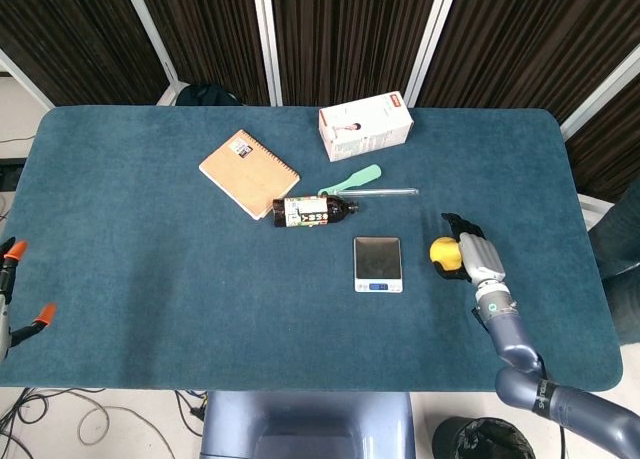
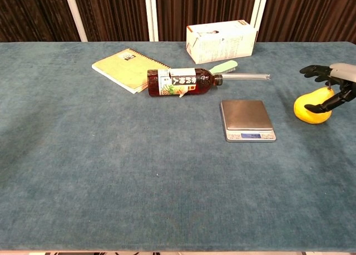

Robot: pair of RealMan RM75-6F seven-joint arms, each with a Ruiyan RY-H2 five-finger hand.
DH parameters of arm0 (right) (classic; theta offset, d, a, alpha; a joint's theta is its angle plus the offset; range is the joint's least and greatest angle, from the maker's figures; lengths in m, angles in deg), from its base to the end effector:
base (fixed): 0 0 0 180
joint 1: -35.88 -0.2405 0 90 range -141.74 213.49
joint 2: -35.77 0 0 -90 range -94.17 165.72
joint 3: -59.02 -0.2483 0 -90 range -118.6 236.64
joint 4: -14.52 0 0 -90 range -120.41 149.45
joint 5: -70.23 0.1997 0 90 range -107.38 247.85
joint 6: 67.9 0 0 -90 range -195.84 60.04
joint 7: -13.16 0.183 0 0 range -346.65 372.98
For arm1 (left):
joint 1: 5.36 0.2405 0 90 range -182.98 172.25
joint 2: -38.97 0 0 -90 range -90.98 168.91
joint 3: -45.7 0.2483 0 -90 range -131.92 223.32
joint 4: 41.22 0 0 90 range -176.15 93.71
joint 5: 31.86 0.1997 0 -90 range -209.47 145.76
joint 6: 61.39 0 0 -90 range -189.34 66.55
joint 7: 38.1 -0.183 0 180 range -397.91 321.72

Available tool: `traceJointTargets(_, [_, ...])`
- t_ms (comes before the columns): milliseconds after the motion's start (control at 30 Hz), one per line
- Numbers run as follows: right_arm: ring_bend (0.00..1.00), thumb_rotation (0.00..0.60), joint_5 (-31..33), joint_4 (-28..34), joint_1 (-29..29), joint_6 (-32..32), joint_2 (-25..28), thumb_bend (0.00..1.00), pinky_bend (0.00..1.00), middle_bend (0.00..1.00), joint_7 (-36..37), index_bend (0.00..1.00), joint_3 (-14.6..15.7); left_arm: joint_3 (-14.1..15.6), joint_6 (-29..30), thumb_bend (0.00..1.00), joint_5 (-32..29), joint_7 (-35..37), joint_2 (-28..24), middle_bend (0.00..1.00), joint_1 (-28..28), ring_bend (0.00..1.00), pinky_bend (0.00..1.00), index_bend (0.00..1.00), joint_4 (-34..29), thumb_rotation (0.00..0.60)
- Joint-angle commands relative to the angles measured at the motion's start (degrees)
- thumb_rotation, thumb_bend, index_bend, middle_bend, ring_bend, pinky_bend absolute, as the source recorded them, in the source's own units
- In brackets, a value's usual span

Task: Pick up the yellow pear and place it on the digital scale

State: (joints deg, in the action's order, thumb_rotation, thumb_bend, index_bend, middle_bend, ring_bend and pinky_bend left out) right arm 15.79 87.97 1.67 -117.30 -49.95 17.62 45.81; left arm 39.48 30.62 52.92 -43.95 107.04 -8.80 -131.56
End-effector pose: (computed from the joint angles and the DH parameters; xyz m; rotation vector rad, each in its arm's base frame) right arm -0.2607 -0.3884 0.0230 1.3686 -1.4339 0.9190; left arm -0.2965 0.2202 0.1790 -1.2644 -0.7491 -0.9274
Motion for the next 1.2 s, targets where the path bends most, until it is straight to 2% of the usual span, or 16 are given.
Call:
traceJointTargets(33, [0.0,0.6,0.75,-0.87,-0.38,0.46,-0.7,0.42,0.0,0.05,-0.85,0.0,-0.16,-0.02,-0.04,0.19,-0.05,-0.01,-0.01,0.05,-0.01,0.0,0.07,0.09,0.01,0.6])
traceJointTargets(200, [0.02,0.6,1.22,-1.89,-0.71,0.58,-1.4,0.42,0.03,0.06,-2.83,0.0,0.2,-0.05,-0.2,0.19,-0.18,-0.07,0.01,0.05,-0.07,0.0,0.07,0.09,-0.02,0.6])
traceJointTargets(300, [0.08,0.6,1.38,-2.32,-0.91,0.46,-1.81,0.42,0.11,0.07,-4.4,0.02,0.55,0.02,-0.27,0.19,-0.15,-0.07,-0.03,0.05,-0.07,0.0,0.07,0.09,-0.09,0.6])
traceJointTargets(533, [0.22,0.6,2.06,-3.47,-1.62,0.16,-2.84,0.42,0.35,0.16,-8.48,0.15,1.2,0.08,-0.44,0.19,-0.18,0.06,-0.19,0.05,-0.08,0.0,0.07,0.09,-0.27,0.6])
traceJointTargets(733, [0.33,0.6,2.62,-3.67,-1.83,-0.75,-3.33,0.42,0.46,0.25,-10.57,0.23,0.94,0.07,-0.63,0.19,-0.3,0.19,-0.27,0.05,-0.14,0.0,0.07,0.1,-0.3,0.6])
traceJointTargets(867, [0.35,0.6,2.46,-3.44,-1.84,-1.48,-3.25,0.42,0.48,0.29,-11.75,0.29,0.88,0.1,-0.7,0.19,-0.32,0.21,-0.32,0.05,-0.14,0.0,0.07,0.1,-0.38,0.6])
traceJointTargets(1000, [0.35,0.6,1.62,-2.34,-1.71,-2.57,-2.69,0.42,0.54,0.3,-12.02,0.3,0.57,0.12,-0.6,0.19,-0.29,0.27,-0.4,0.05,-0.08,0.0,0.07,0.1,-0.45,0.6])
traceJointTargets(1200, [0.35,0.6,-0.4,3.19,-1.94,-3.91,0.44,0.42,0.62,0.3,-13.04,0.29,-0.16,0.14,-0.59,0.19,-0.25,0.36,-0.4,0.05,-0.08,0.0,0.07,0.1,-0.51,0.6])
